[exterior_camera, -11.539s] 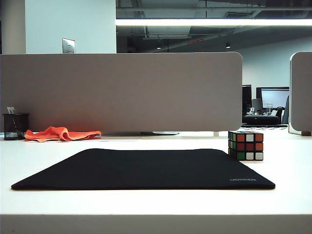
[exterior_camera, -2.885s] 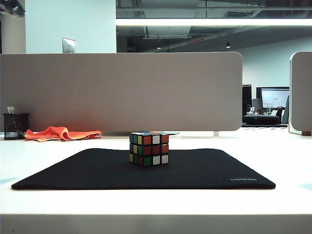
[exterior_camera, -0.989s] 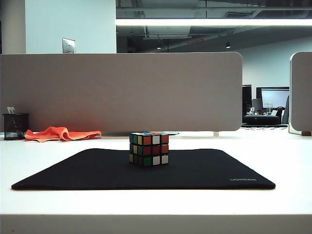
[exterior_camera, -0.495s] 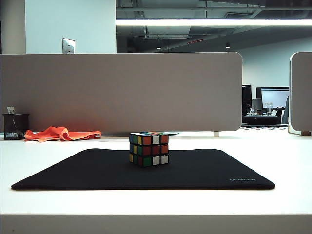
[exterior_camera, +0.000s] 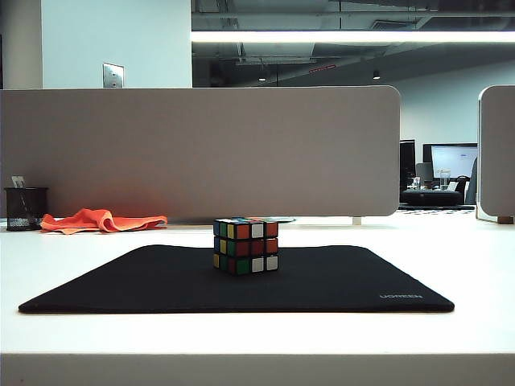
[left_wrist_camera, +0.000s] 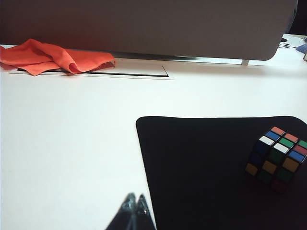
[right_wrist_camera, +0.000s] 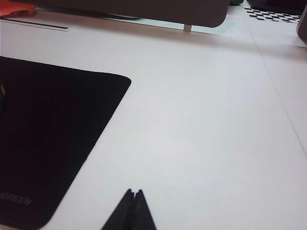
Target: Pick up the cube on the right side of the mouse pad, then place it in the center of the mouse pad.
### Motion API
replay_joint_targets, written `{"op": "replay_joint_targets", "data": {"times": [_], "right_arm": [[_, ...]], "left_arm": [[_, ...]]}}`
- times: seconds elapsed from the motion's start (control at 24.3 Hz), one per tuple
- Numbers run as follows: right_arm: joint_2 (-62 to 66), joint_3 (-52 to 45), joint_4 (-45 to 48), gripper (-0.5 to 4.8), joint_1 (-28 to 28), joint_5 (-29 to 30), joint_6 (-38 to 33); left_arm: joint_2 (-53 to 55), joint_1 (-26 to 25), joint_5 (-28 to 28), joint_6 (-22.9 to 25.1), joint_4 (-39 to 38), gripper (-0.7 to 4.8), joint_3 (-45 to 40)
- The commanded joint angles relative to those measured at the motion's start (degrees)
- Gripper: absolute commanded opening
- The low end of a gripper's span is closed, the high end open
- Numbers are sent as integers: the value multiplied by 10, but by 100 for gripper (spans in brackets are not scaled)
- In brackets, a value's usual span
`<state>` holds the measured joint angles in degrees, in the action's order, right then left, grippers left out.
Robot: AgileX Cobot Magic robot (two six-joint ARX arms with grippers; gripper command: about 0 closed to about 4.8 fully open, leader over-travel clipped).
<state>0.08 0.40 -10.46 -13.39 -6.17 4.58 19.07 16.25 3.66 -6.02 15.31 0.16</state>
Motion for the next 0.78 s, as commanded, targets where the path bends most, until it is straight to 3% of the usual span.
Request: {"op": "replay_joint_targets", "data": {"times": [0.04,0.29,0.45,0.58,0.78], "right_arm": [[-2,-3,11,0,0,-2,2],[-2,-3,11,0,0,-2,2],[-2,-3,11,0,0,-2,2],[-2,-3,10,0,0,-2,2],[-1,-3,8,0,0,-1,2]], "left_arm": [[0,0,1,0,0,-5,2],[-77,-1,3,0,-42,-5,2],[-185,-2,48,0,-97,-5,2],[-189,-7,66,0,-102,-4,3],[-189,-66,32,0,-101,-4,2]]}}
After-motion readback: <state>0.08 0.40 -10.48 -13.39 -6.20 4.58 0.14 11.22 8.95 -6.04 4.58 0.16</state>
